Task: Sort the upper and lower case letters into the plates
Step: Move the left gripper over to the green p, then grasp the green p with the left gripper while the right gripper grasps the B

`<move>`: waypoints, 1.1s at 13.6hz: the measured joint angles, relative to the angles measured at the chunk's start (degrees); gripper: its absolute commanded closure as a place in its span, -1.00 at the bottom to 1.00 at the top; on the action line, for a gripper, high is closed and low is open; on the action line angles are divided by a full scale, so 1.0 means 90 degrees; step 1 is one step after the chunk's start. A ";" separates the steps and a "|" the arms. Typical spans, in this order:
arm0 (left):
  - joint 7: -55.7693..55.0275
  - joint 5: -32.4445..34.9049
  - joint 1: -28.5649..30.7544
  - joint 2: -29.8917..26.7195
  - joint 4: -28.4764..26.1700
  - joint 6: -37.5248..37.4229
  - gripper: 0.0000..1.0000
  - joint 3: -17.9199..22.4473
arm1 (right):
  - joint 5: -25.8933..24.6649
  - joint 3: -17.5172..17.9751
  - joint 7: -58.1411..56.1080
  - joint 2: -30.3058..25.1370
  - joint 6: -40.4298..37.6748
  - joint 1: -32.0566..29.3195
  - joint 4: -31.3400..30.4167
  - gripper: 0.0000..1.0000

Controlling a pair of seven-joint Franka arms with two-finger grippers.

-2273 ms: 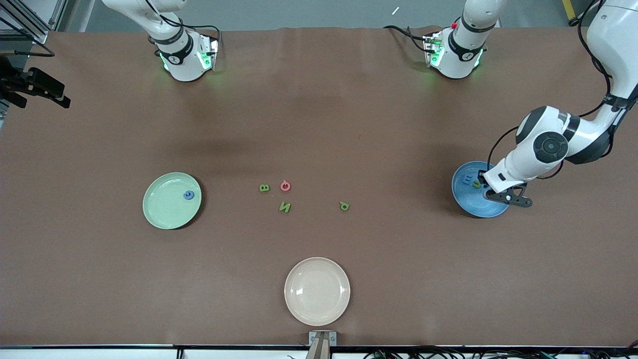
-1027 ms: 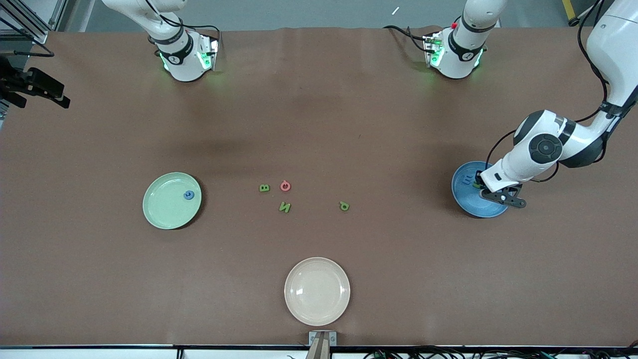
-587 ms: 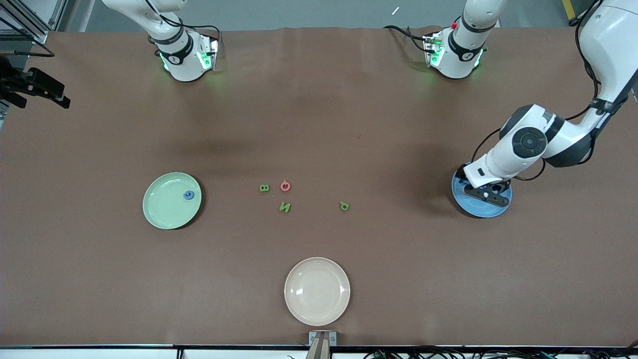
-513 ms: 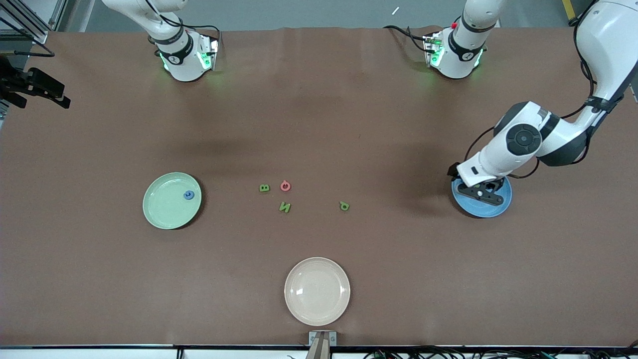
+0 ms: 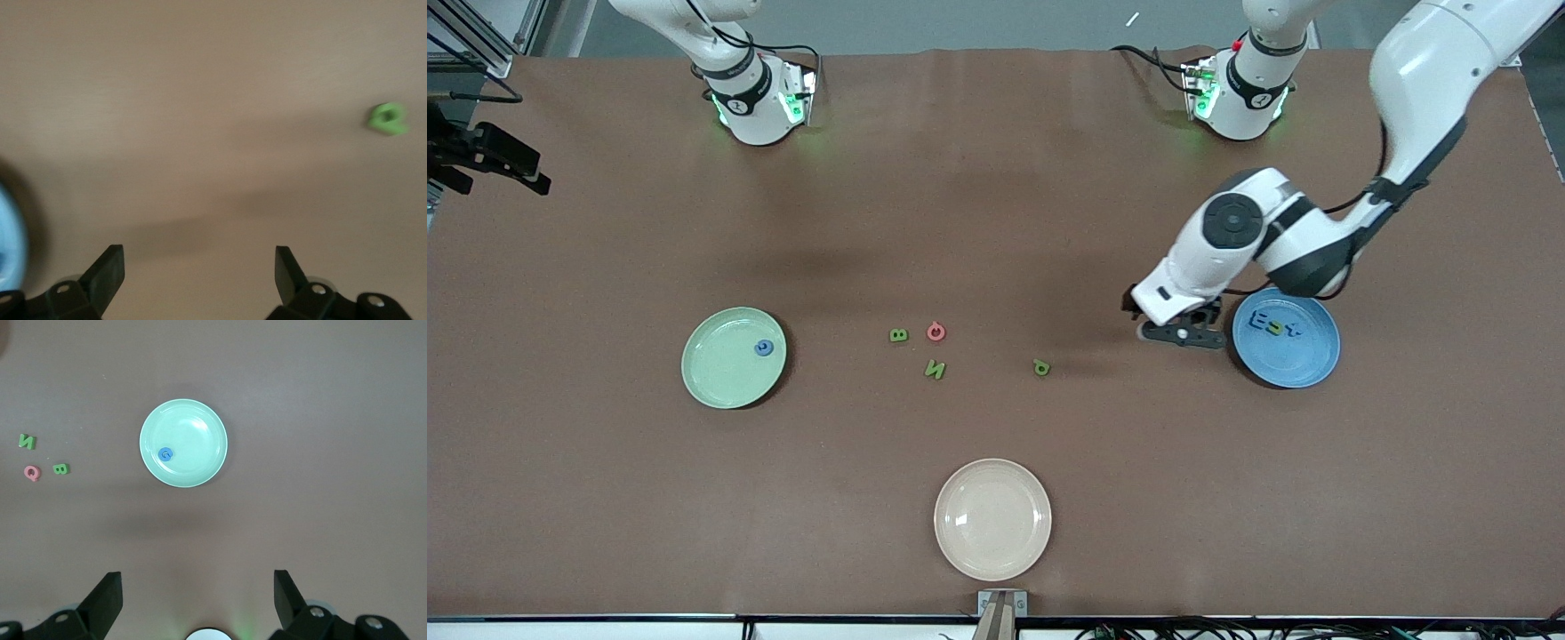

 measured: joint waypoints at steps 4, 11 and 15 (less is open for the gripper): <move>-0.1032 -0.0269 -0.2207 0.0249 0.1079 -0.0001 -0.99 0.1315 | -0.0001 -0.0008 -0.0055 0.0736 0.0380 -0.0371 -0.0011 -1.00; -0.1631 -0.0575 -0.4252 0.1241 0.2659 0.0005 -0.99 0.2824 | -0.0024 0.0112 0.0736 0.1853 0.0736 -0.0070 0.0247 -1.00; -0.1641 -0.0575 -0.4440 0.1608 0.2989 0.0017 -0.89 0.3007 | 0.0087 0.0135 0.1960 0.2072 0.0748 0.0417 0.0497 -1.00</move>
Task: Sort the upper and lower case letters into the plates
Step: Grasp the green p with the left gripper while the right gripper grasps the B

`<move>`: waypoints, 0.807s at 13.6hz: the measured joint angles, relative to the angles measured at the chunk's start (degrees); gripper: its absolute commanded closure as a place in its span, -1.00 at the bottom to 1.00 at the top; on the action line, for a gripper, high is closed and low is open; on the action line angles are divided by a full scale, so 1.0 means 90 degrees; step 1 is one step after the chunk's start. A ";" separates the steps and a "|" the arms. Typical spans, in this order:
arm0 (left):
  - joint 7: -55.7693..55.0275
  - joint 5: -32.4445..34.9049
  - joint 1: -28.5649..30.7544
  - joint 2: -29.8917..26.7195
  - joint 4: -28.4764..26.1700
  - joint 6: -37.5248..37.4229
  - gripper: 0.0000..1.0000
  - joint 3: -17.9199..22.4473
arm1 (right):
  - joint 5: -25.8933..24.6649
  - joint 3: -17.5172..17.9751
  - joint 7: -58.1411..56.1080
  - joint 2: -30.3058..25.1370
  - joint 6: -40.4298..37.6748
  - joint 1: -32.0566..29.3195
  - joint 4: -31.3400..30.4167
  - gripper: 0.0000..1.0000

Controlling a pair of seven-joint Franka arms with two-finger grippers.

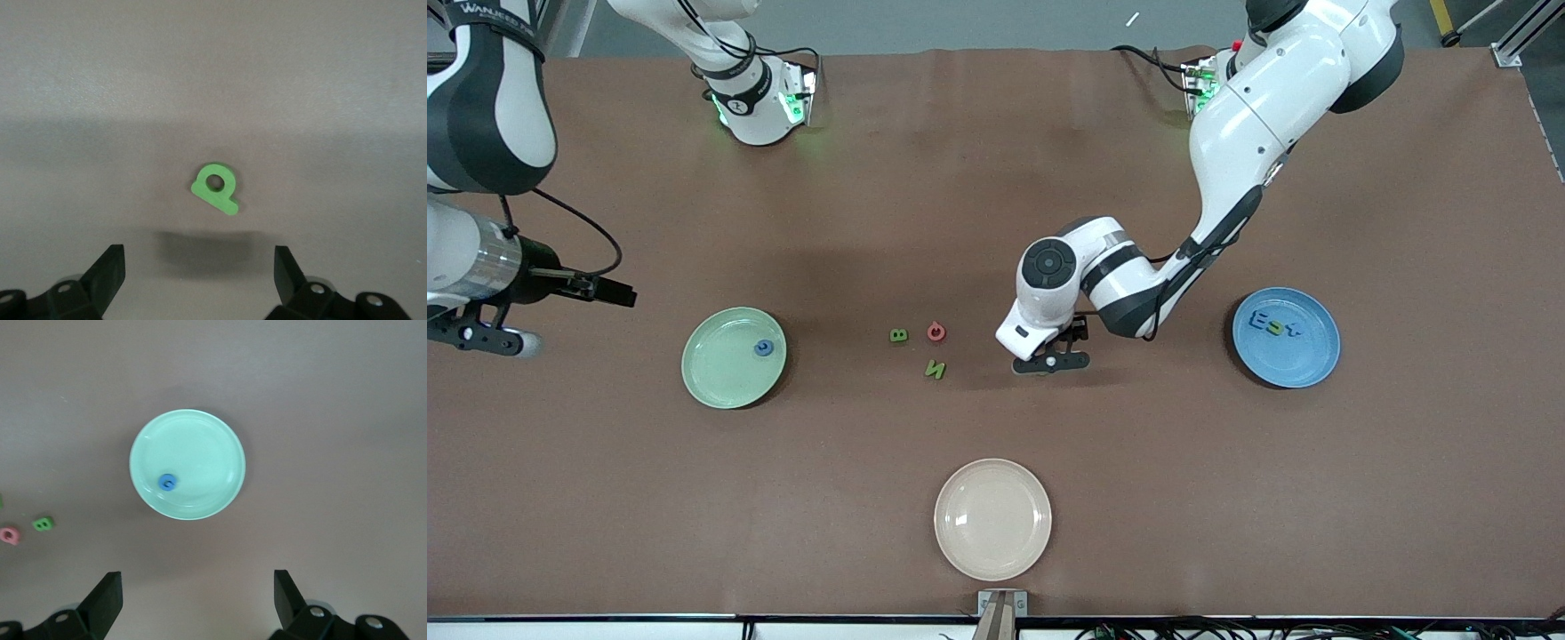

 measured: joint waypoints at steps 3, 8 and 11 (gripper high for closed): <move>-0.0013 0.0000 -0.0167 0.0028 0.0018 0.0171 -0.71 0.0211 | 0.0251 0.0012 0.1582 0.0264 0.0323 0.0359 -0.0052 -1.00; -0.0239 0.0000 -0.0269 0.0082 0.0034 0.0338 -0.19 0.0294 | 0.0316 0.0039 0.4690 0.0353 0.1580 0.1435 -0.1050 -1.00; -0.0247 0.0000 -0.0271 0.0101 0.0052 0.0361 0.15 0.0298 | 0.0310 0.0042 0.6276 0.0360 0.3005 0.2157 -0.2006 -1.00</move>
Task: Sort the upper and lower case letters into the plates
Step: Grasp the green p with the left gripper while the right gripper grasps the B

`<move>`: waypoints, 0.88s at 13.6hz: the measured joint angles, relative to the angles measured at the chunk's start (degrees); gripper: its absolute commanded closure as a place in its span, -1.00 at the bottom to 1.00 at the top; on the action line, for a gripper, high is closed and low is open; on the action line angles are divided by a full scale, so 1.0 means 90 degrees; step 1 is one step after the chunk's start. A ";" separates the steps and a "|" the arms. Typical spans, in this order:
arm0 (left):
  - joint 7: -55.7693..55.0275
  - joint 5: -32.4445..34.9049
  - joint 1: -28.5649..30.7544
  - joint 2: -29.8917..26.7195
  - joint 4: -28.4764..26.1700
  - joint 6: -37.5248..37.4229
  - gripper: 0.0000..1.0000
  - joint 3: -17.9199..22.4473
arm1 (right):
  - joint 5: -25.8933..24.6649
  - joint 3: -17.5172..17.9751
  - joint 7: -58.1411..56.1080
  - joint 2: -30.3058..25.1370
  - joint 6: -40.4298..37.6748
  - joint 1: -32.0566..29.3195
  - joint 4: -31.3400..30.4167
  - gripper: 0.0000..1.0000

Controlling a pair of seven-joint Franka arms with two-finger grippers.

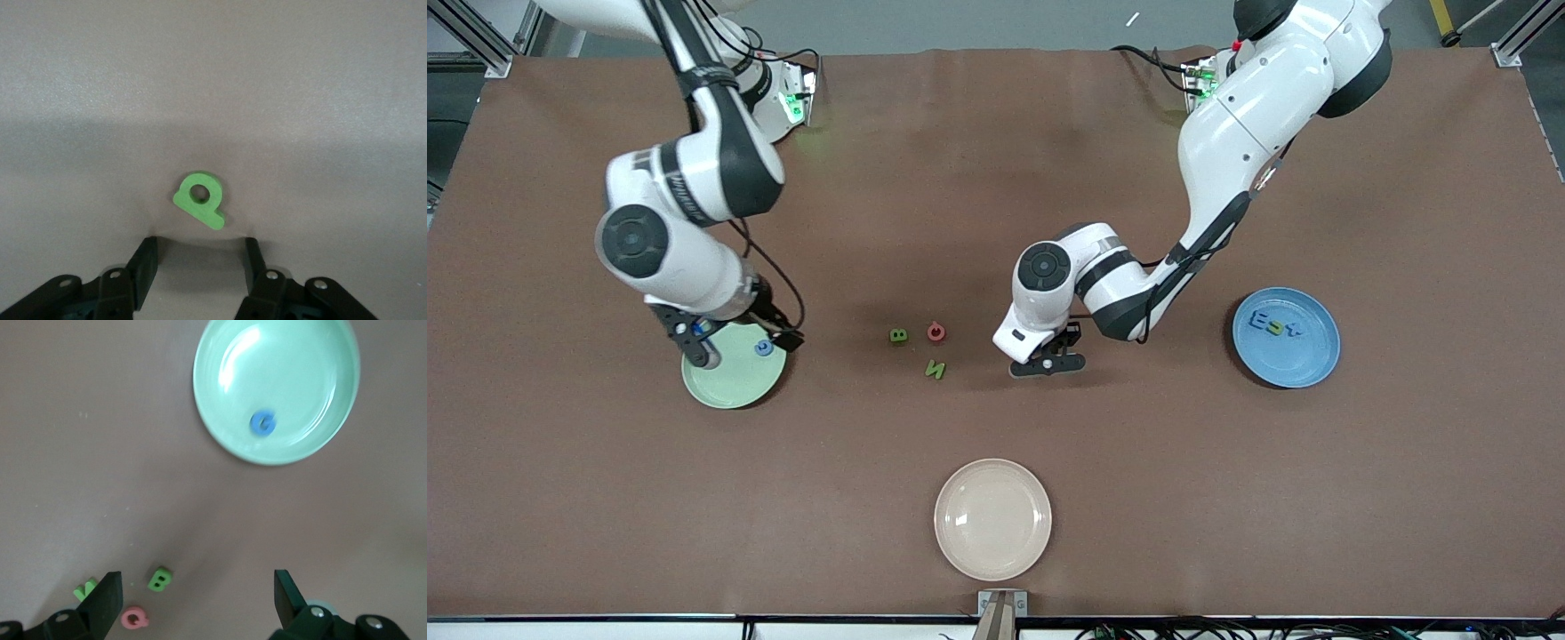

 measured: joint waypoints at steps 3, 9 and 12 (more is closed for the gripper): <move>-0.0001 0.0000 -0.0011 0.0003 0.0029 0.0037 0.27 -0.0004 | -0.0006 -0.0001 0.1085 0.0038 0.1416 0.0551 -0.0844 -1.00; -0.0002 -0.0018 -0.0011 0.0003 0.0056 0.0053 0.16 0.0034 | -0.0016 -0.0009 0.2333 0.1015 0.2935 0.1082 -0.1079 -0.95; -0.0002 -0.0018 -0.0010 0.0003 0.0061 0.0065 0.15 0.0056 | -0.0016 -0.0009 0.2615 0.1534 0.2942 0.1143 -0.0672 -0.89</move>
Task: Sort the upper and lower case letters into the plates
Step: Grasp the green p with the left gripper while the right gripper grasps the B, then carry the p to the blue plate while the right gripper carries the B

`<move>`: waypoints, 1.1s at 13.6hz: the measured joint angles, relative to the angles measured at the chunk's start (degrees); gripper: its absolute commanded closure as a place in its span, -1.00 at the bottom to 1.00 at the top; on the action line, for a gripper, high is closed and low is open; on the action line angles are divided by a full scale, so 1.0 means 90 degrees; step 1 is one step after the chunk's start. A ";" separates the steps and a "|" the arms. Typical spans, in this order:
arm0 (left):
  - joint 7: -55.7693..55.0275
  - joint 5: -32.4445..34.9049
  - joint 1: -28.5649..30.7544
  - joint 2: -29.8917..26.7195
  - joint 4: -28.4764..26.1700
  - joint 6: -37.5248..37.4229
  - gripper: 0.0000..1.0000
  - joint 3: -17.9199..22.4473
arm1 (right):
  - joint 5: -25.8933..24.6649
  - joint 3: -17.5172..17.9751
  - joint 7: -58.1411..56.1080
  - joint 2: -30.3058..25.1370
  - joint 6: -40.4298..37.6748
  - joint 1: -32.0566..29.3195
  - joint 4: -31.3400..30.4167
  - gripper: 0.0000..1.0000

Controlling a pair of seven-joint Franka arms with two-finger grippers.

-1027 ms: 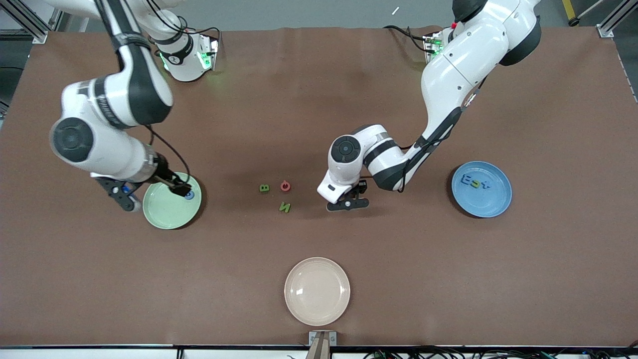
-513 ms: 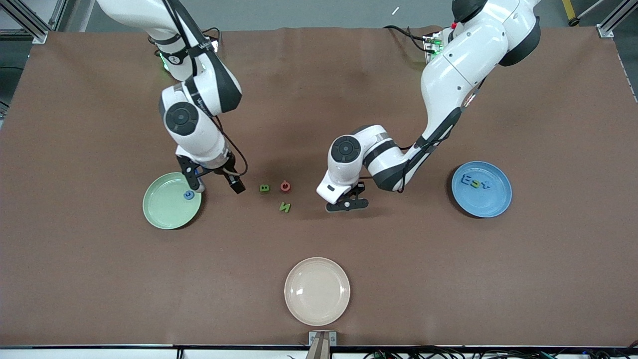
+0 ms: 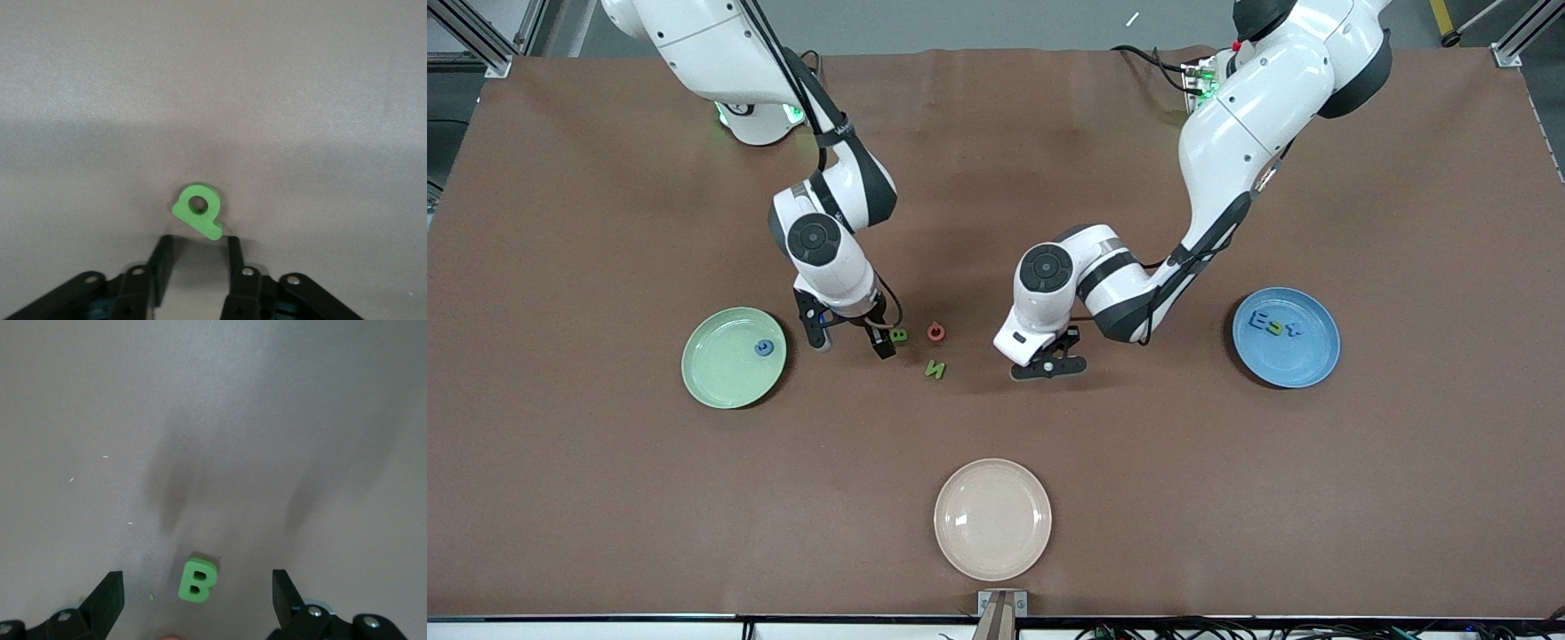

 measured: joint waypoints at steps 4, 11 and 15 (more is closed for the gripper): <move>-0.0026 0.0000 0.0000 0.0001 0.0069 0.0041 0.15 0.0123 | 0.0000 -0.0010 0.0020 0.0564 -0.0008 0.0000 0.0457 -0.60; -0.0057 0.0000 -0.0015 0.0001 0.0082 0.0053 0.49 0.0145 | 0.0010 -0.0008 0.0251 0.0641 -0.0055 0.0074 0.0563 -0.02; -0.0412 0.0000 -0.0022 0.0001 0.0106 0.0125 0.89 0.0182 | 0.0010 -0.0013 0.0309 0.0643 -0.0072 0.0205 0.0557 0.26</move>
